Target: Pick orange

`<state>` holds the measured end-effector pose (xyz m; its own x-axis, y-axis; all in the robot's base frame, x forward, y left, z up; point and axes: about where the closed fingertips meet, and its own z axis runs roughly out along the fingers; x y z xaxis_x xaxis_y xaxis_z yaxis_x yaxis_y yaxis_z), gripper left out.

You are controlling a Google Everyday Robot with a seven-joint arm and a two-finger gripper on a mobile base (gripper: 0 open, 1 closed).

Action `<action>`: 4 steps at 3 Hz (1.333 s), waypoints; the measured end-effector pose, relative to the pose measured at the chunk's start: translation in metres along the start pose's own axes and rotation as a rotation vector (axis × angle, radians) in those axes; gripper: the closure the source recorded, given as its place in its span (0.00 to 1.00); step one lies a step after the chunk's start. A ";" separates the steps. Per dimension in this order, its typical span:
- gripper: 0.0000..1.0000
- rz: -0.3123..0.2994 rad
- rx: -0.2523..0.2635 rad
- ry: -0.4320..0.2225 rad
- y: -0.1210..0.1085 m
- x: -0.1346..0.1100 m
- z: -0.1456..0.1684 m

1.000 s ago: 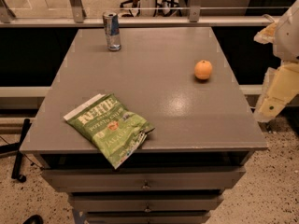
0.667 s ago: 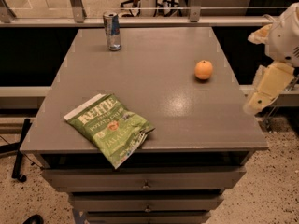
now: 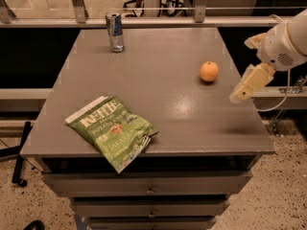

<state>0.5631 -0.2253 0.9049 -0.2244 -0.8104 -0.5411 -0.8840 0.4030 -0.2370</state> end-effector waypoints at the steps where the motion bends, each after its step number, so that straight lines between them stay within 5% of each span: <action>1: 0.00 0.072 -0.006 -0.106 -0.021 0.001 0.032; 2: 0.00 0.115 -0.008 -0.199 -0.039 -0.009 0.056; 4: 0.00 0.139 -0.011 -0.280 -0.056 -0.017 0.094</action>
Offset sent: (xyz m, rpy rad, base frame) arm 0.0955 0.0239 -0.0374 0.3496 -0.0532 -0.0615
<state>0.6548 -0.1947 0.8516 -0.2234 -0.5988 -0.7691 -0.8576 0.4957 -0.1369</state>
